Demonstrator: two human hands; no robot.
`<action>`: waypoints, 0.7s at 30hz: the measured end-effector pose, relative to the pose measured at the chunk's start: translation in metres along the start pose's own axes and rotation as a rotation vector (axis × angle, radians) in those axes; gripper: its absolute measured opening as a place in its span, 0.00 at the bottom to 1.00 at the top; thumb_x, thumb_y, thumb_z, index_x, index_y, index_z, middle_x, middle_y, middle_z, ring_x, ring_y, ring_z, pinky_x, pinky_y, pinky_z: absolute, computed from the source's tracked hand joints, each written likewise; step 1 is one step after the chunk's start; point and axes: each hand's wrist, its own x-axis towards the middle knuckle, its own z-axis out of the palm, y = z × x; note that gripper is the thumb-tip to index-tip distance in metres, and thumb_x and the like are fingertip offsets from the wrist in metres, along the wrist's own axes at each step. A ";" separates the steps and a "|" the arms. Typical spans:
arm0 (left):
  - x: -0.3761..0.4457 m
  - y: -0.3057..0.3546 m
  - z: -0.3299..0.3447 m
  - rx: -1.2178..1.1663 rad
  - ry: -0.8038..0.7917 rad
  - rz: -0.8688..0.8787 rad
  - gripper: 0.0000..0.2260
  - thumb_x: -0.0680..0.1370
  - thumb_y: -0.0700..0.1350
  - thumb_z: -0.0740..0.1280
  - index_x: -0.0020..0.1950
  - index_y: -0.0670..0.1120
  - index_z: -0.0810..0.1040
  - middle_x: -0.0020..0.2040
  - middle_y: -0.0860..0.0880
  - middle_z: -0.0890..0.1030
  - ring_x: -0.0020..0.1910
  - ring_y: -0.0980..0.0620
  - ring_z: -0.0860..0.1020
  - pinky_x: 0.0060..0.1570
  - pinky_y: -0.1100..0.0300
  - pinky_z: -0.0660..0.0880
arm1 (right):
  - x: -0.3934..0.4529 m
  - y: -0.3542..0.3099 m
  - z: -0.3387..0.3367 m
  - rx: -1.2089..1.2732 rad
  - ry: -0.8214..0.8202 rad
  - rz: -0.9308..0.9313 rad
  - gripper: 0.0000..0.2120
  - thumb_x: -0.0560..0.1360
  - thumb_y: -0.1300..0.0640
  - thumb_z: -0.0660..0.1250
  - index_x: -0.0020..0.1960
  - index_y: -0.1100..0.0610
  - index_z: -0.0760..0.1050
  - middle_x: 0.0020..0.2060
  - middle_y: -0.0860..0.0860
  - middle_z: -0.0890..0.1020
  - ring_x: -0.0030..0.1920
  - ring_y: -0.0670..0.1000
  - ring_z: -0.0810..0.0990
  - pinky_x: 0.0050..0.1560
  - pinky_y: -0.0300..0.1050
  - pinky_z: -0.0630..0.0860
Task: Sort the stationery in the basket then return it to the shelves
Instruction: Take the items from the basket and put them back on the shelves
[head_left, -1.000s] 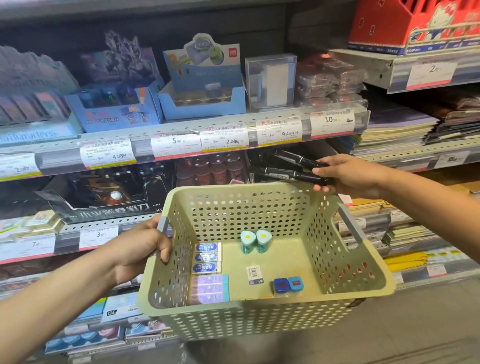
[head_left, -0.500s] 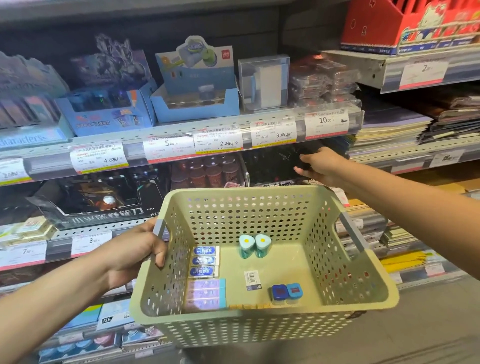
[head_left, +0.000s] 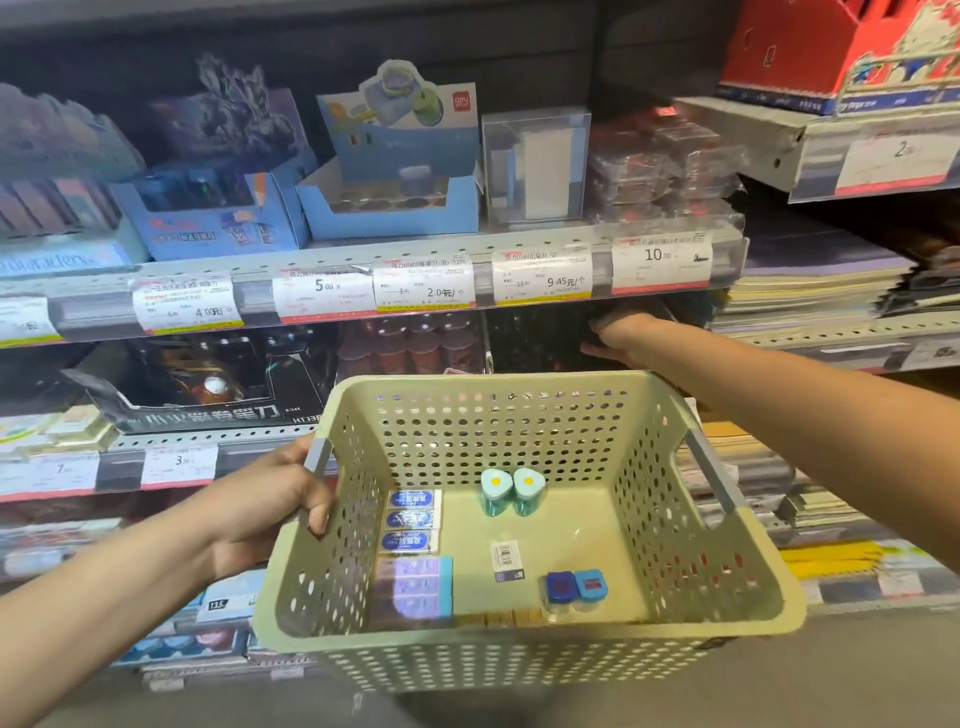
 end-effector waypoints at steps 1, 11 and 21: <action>-0.001 0.000 0.002 -0.007 -0.002 0.000 0.30 0.53 0.27 0.55 0.53 0.42 0.74 0.31 0.36 0.79 0.22 0.44 0.76 0.22 0.60 0.73 | 0.003 0.000 0.000 -0.077 -0.018 -0.002 0.18 0.79 0.70 0.54 0.69 0.65 0.63 0.70 0.59 0.66 0.69 0.59 0.66 0.69 0.47 0.67; 0.003 -0.007 0.003 0.033 0.056 -0.014 0.31 0.52 0.29 0.57 0.54 0.42 0.74 0.36 0.38 0.75 0.23 0.46 0.74 0.26 0.62 0.73 | 0.003 0.003 0.009 -1.339 -0.072 -0.170 0.21 0.80 0.53 0.59 0.69 0.62 0.67 0.64 0.60 0.73 0.64 0.58 0.73 0.60 0.44 0.70; 0.004 -0.010 -0.001 0.041 0.054 -0.018 0.31 0.52 0.29 0.58 0.55 0.42 0.75 0.39 0.37 0.75 0.31 0.45 0.73 0.30 0.59 0.72 | 0.010 0.004 0.007 -1.586 0.054 -0.281 0.27 0.80 0.43 0.54 0.70 0.61 0.66 0.67 0.58 0.71 0.66 0.59 0.71 0.64 0.49 0.69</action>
